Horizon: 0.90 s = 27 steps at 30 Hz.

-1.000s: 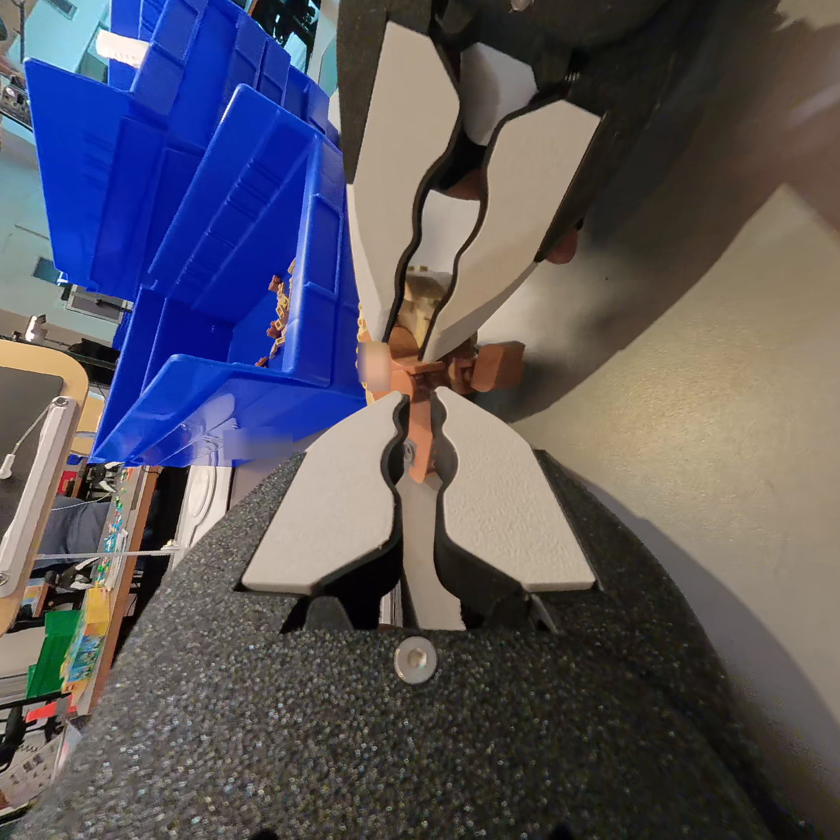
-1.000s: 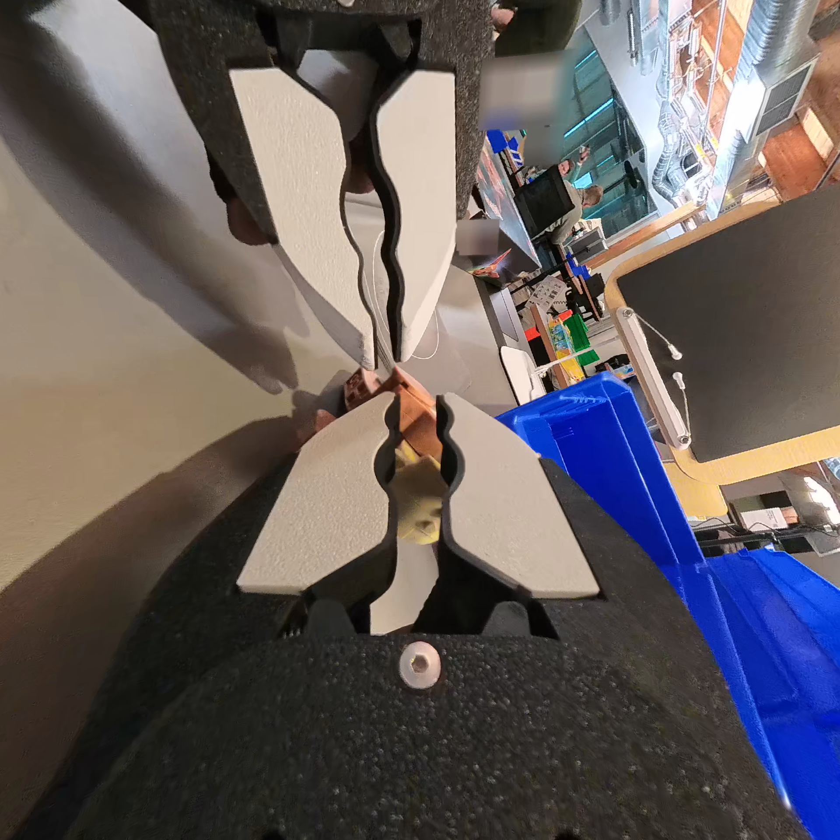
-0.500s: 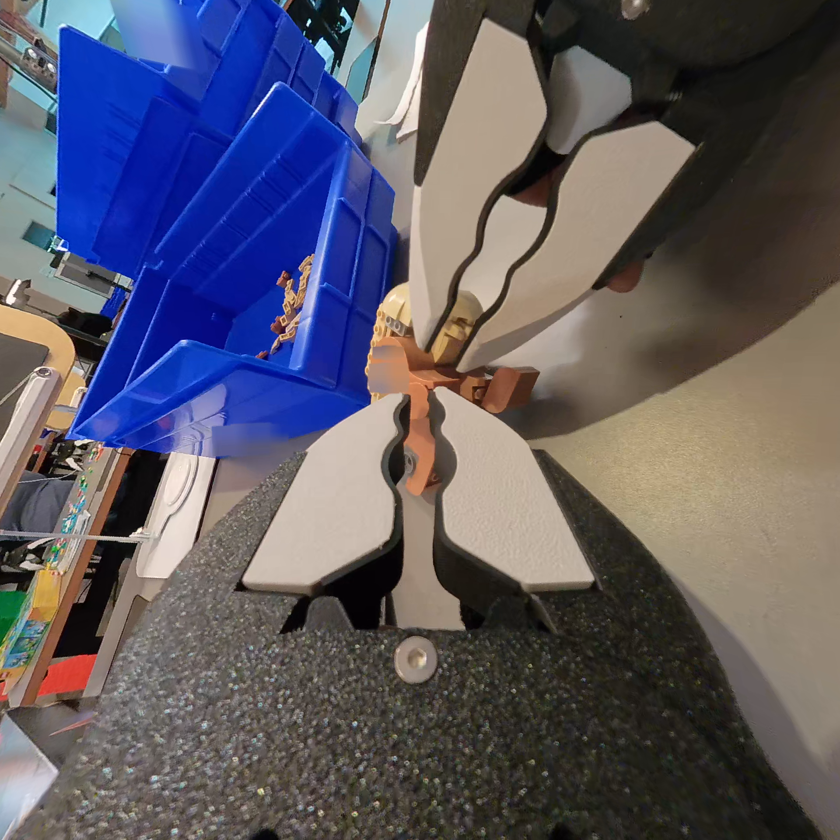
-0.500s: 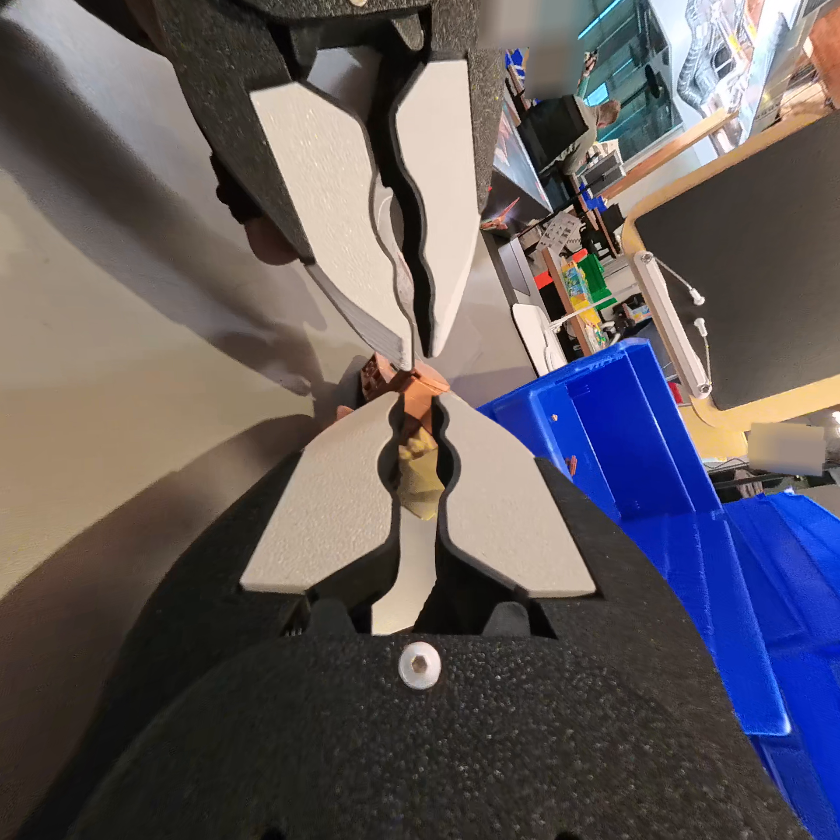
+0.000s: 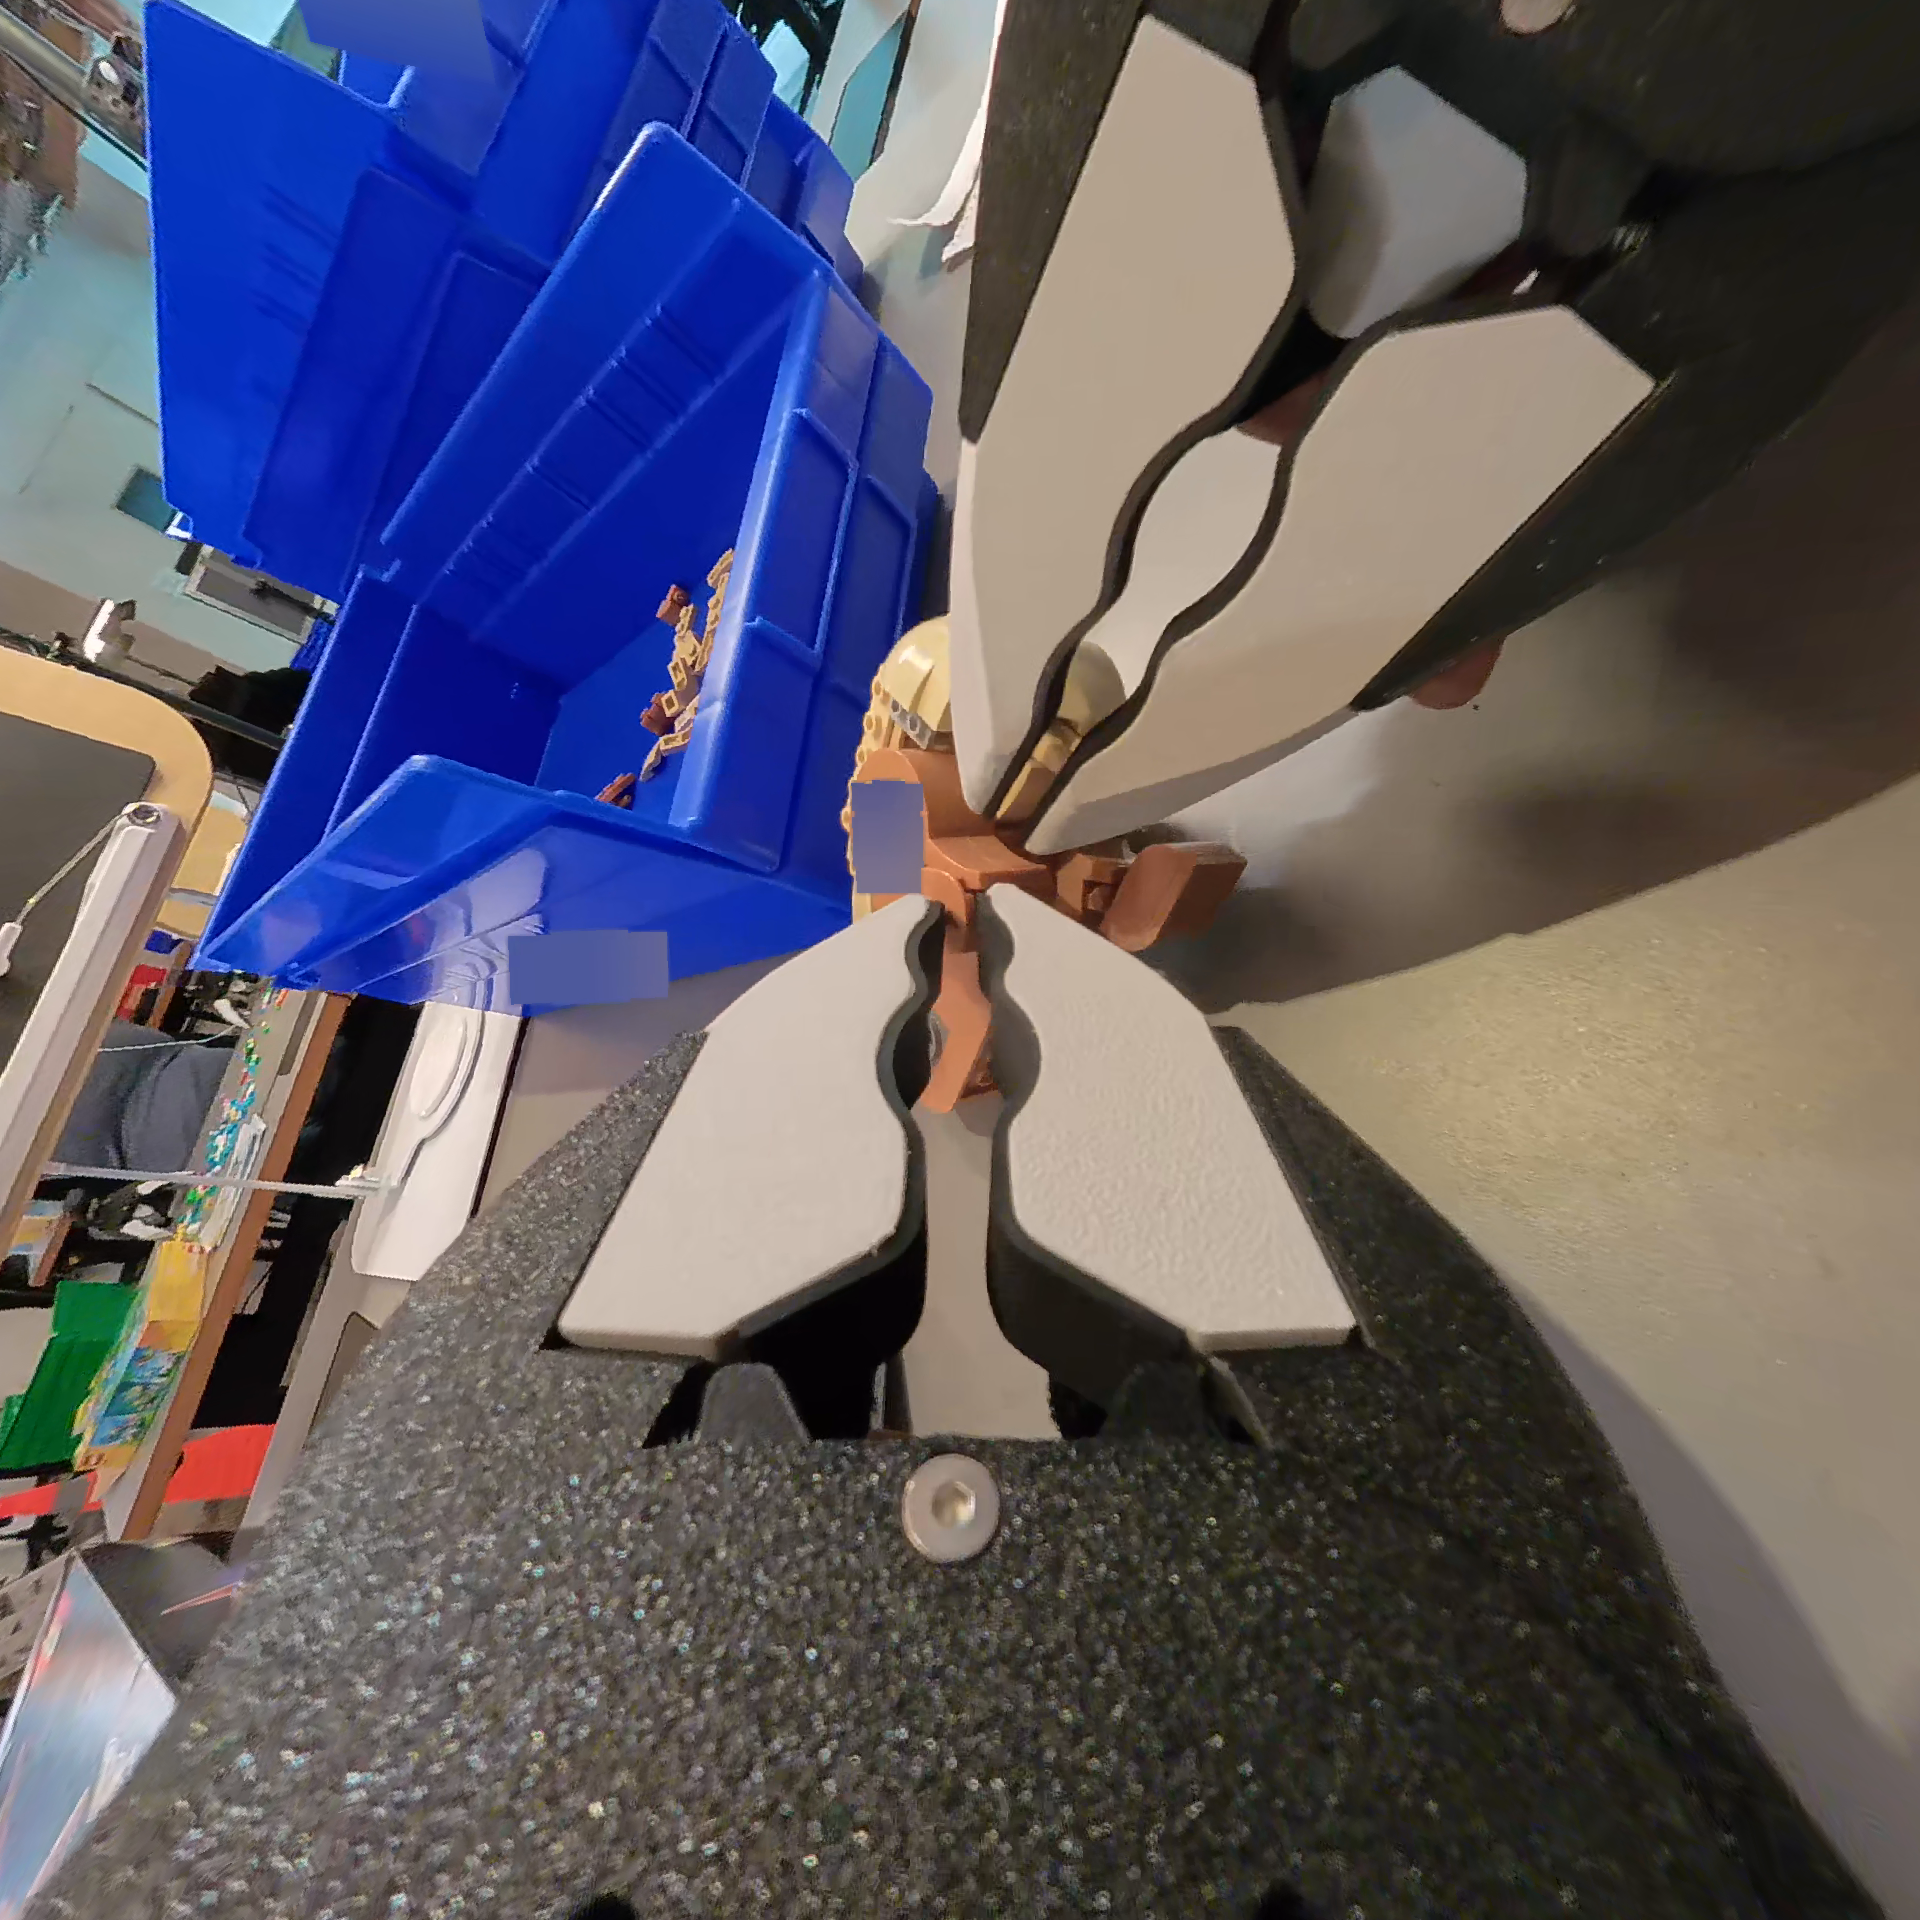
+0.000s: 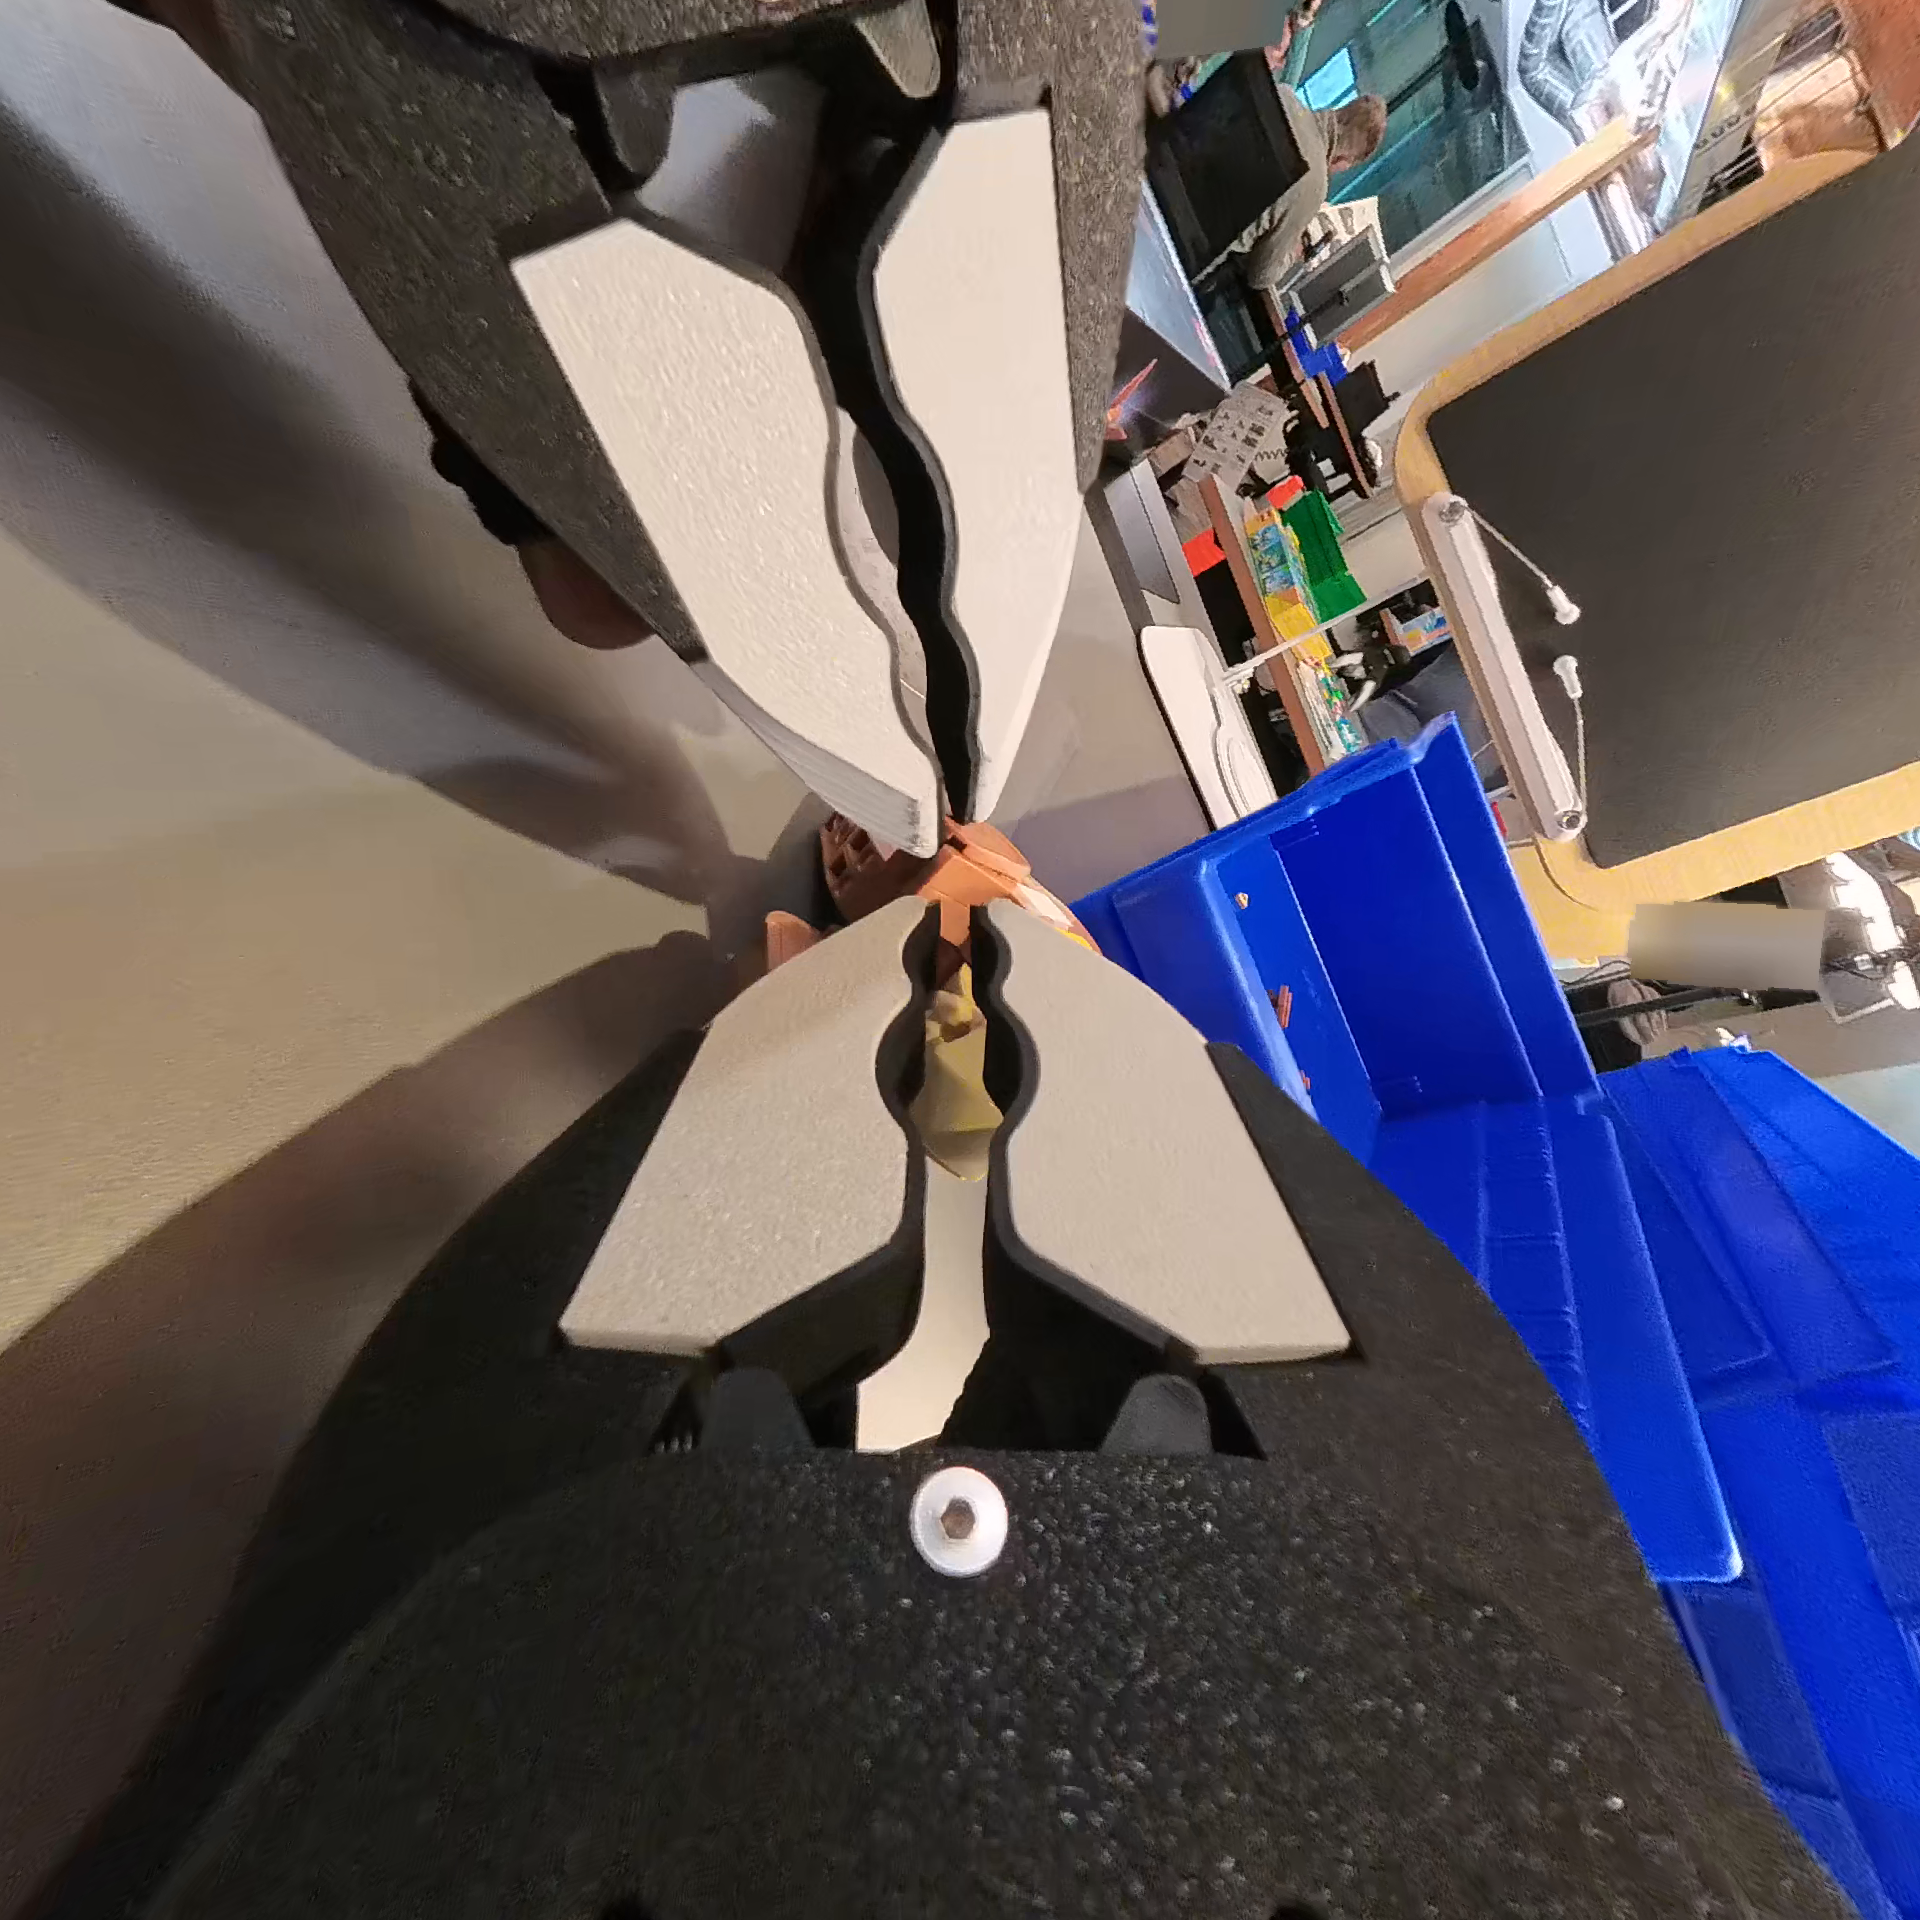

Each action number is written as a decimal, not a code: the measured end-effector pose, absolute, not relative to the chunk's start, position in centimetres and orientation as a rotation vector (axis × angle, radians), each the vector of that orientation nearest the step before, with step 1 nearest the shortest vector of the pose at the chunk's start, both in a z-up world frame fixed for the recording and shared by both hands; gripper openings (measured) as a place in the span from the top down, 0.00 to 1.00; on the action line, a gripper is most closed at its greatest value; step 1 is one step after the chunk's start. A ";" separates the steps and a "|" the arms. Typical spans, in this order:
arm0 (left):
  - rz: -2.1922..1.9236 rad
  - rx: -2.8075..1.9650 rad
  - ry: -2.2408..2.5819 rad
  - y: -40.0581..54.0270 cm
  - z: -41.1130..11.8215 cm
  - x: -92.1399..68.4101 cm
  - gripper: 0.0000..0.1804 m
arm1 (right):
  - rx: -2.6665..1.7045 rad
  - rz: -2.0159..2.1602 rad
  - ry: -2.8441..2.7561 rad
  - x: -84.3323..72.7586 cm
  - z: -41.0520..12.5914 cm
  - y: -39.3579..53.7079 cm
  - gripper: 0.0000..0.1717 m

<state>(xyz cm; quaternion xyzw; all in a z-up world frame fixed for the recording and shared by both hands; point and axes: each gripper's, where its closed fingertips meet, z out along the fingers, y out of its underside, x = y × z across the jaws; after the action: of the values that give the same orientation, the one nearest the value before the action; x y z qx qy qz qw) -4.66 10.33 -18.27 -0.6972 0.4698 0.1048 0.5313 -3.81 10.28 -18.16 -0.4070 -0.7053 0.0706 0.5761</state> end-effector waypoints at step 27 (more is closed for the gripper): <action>0.344 -1.722 1.040 10.6 -17.7 -4.1 0.98 | -1.010 0.073 -1.647 -3.9 -18.8 11.2 0.96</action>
<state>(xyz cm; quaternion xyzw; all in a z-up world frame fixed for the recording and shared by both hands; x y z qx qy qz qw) -4.10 10.58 -17.73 -0.7190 0.4343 0.1438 0.5232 -3.90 11.20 -18.82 -0.4300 -0.7012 0.0310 0.5678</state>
